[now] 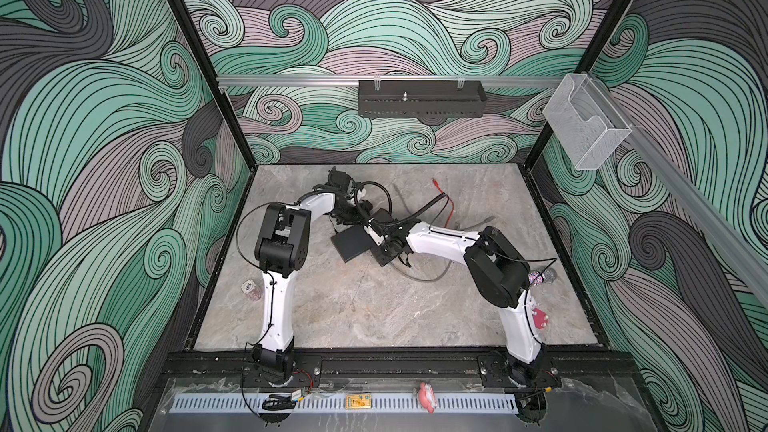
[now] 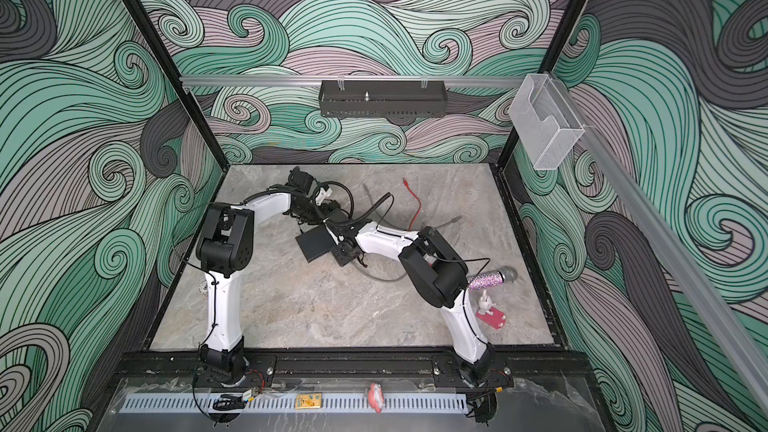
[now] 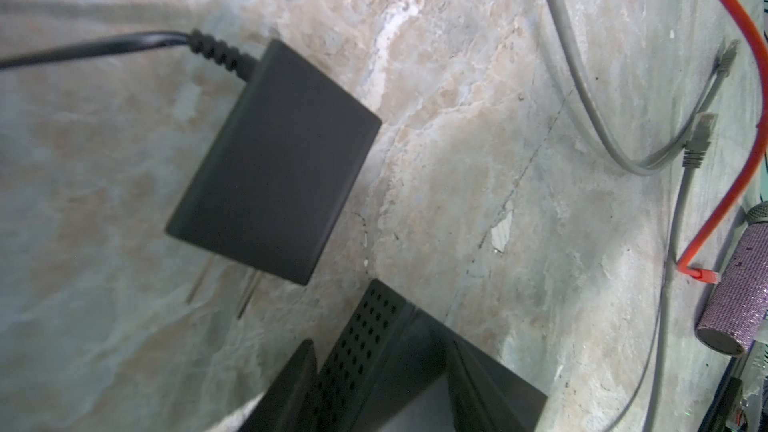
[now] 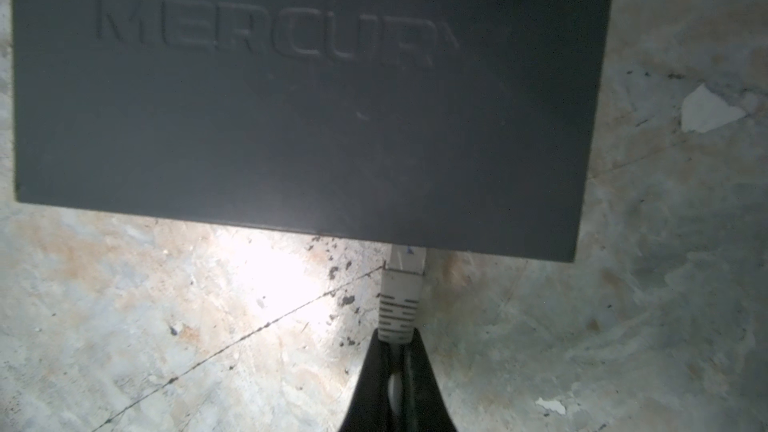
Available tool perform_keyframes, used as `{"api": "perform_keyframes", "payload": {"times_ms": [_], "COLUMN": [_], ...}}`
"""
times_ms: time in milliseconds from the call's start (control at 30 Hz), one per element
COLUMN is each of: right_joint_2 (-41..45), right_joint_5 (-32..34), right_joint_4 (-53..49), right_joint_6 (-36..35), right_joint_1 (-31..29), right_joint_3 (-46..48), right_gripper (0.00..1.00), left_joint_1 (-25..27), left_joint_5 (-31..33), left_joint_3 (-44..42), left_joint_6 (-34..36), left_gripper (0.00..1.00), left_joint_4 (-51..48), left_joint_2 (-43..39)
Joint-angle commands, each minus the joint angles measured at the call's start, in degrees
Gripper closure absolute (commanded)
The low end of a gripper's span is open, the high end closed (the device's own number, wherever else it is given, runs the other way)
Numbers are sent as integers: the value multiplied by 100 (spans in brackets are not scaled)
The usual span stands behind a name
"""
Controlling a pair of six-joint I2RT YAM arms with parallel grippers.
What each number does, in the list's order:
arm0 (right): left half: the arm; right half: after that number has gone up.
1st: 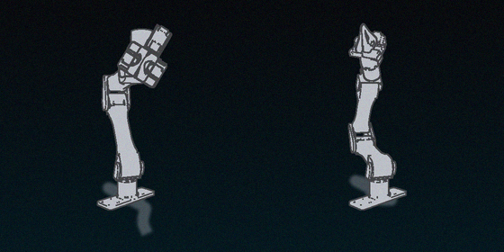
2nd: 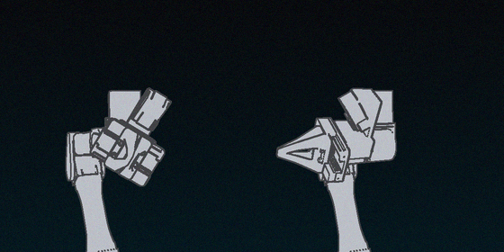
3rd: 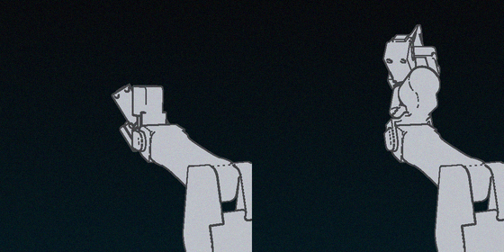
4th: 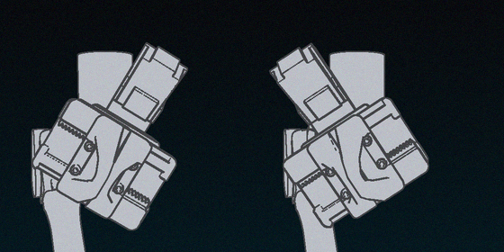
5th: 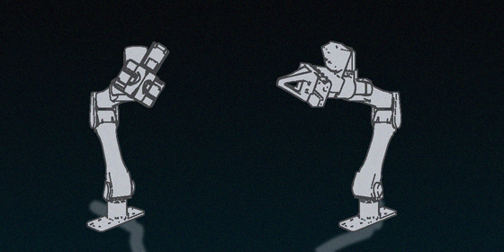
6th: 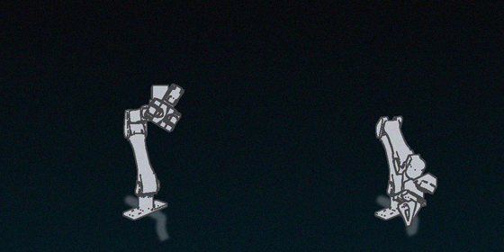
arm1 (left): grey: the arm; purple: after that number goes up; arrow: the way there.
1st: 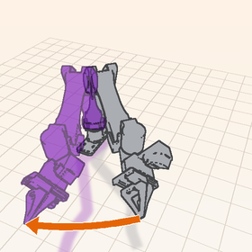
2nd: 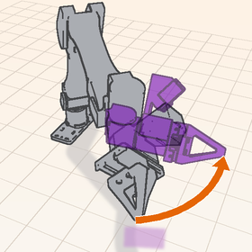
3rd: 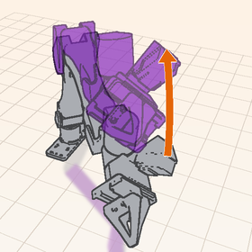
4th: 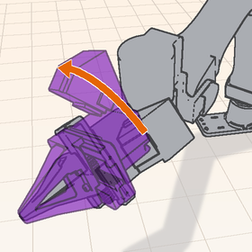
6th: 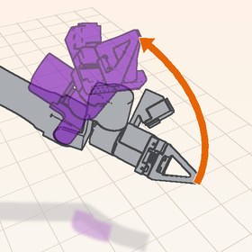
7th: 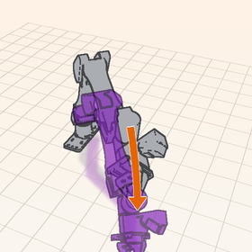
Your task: Insert the plug into the switch port
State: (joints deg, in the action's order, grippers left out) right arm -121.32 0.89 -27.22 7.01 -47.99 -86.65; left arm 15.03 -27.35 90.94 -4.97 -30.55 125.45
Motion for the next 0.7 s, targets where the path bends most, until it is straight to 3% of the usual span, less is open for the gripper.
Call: {"api": "perform_keyframes", "payload": {"times_ms": [0,200,667], "right_joint_2": [28,295,1028], "right_joint_5": [-74,-39,100], "right_joint_4": [1884,2023,2037], "right_joint_6": [-94,-34,69], "right_joint_1": [17,18,0], "right_joint_3": [-483,65,1120], "right_gripper": [94,91,73], "left_joint_1": [334,304,93], "left_joint_5": [-298,-203,24], "left_joint_3": [-355,-231,347], "left_joint_6": [-118,-94,-142], "left_gripper": [51,51,50], "left_joint_4": [-1226,-1317,-1640], "left_joint_2": [241,237,258]}}
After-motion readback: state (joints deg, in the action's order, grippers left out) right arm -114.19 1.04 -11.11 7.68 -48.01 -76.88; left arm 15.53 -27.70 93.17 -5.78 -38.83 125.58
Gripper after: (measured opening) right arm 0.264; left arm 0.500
